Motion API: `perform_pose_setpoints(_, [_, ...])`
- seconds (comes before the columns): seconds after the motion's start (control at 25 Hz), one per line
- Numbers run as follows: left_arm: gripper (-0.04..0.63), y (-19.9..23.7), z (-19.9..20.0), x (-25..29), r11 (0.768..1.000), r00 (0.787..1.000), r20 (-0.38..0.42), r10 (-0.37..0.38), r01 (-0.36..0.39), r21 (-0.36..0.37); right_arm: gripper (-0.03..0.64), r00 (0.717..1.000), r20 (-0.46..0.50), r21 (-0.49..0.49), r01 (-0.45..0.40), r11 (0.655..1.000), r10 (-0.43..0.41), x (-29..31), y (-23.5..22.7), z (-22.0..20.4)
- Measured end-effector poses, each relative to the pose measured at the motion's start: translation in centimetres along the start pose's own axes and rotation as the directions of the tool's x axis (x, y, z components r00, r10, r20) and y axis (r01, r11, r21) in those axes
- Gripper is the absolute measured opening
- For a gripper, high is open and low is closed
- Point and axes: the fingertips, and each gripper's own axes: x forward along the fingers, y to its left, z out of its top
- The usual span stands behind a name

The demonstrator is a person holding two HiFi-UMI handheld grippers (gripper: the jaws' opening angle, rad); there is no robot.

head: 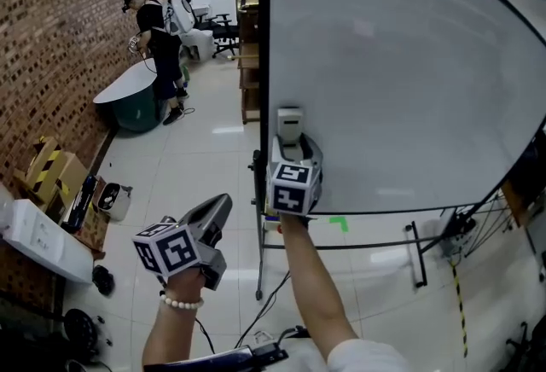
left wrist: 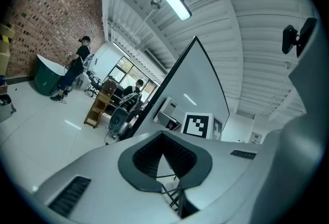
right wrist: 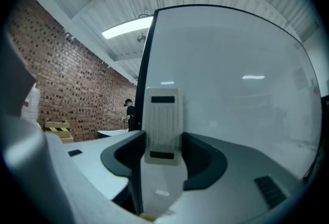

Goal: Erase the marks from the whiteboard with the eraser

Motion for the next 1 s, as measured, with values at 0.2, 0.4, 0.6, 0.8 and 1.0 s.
perform_pose_setpoints(0.2, [-0.005,1.6,0.7,-1.6,0.999,0.999,0.019,0.033,-0.033,-0.011,0.25,0.999,0.004,0.001,-0.038,0.999,0.038,0.5,2.6,-0.4])
perform_pose_setpoints(0.4, [-0.005,2.6,0.7,-2.2,0.999,0.999,0.021,0.045,-0.044,-0.023,0.25,0.998,0.005,0.001,-0.061,0.998,0.061,-0.2,4.2,-1.9])
perform_pose_setpoints(0.6, [-0.005,3.0,-0.9,-1.5,0.998,0.999,-0.003,0.036,-0.036,-0.045,0.25,0.997,-0.054,0.005,-0.061,0.998,0.061,0.9,4.2,-6.8])
perform_pose_setpoints(0.8, [-0.004,3.0,-2.2,-0.9,0.997,0.999,-0.021,0.042,-0.043,-0.057,0.25,0.997,-0.032,-0.065,-0.067,0.996,0.065,1.2,4.0,-9.5])
perform_pose_setpoints(1.0, [-0.005,2.5,-2.4,0.2,0.997,0.999,-0.016,0.048,-0.049,-0.058,0.25,0.998,-0.029,-0.039,-0.065,0.997,0.064,0.9,1.7,-9.4])
